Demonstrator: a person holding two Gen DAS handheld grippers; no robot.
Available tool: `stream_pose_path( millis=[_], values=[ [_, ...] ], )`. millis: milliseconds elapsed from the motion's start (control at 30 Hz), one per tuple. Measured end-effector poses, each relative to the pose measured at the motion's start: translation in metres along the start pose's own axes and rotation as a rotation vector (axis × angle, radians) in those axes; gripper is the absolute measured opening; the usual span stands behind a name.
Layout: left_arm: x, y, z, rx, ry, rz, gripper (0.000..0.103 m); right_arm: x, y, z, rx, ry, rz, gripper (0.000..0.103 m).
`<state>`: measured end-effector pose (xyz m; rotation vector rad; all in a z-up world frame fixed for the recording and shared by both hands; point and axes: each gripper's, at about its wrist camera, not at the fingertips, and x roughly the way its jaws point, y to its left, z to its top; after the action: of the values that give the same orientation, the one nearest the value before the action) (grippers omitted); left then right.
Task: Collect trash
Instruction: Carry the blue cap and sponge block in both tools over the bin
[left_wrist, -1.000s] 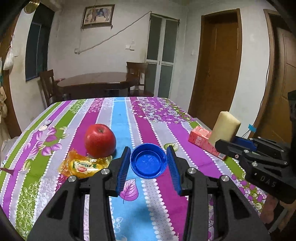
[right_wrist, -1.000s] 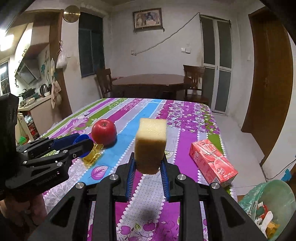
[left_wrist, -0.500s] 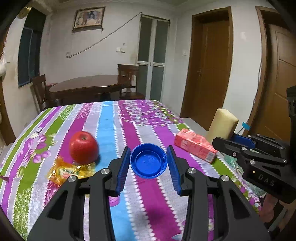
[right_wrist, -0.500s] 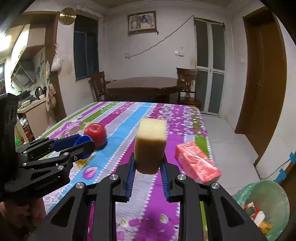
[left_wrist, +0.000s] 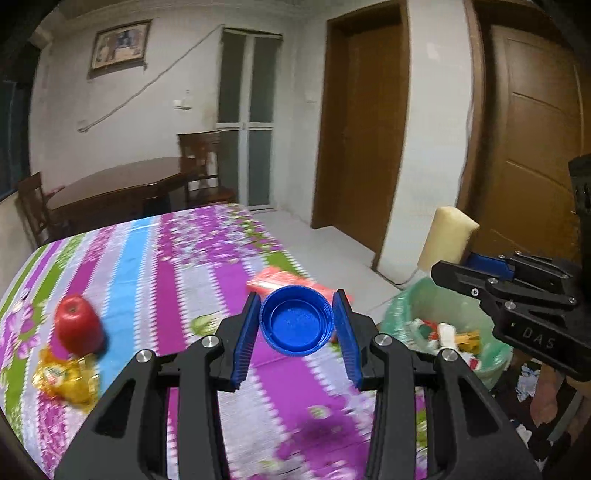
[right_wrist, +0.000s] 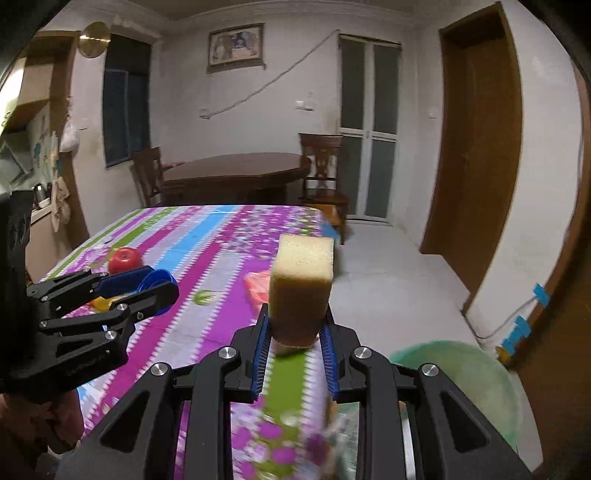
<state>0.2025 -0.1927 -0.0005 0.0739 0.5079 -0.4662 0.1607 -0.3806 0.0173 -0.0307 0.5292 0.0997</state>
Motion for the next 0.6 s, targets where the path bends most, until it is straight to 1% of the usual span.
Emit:
stream_pose_path(
  millis=[167,267,333,500,600],
  values=[
    [0.021,-0.046,0.016,0.045,0.02,-0.099,0.039,-0.015,-0.053,-0.01,0.037,0.036,-0.062,0.027],
    [0.032,-0.072,0.022,0.07,0.034,-0.15,0.039,-0.023,-0.097,-0.02,0.076,0.078,-0.11,0.027],
    [0.043,-0.096,0.023,0.094,0.05,-0.187,0.039,-0.027,-0.123,-0.03,0.101,0.103,-0.132,0.027],
    [0.071,-0.142,0.022,0.138,0.105,-0.263,0.039,-0.029,-0.177,-0.051,0.168,0.18,-0.139,0.027],
    [0.087,-0.161,0.018,0.159,0.146,-0.285,0.039,-0.021,-0.201,-0.066,0.206,0.238,-0.128,0.027]
  ],
)
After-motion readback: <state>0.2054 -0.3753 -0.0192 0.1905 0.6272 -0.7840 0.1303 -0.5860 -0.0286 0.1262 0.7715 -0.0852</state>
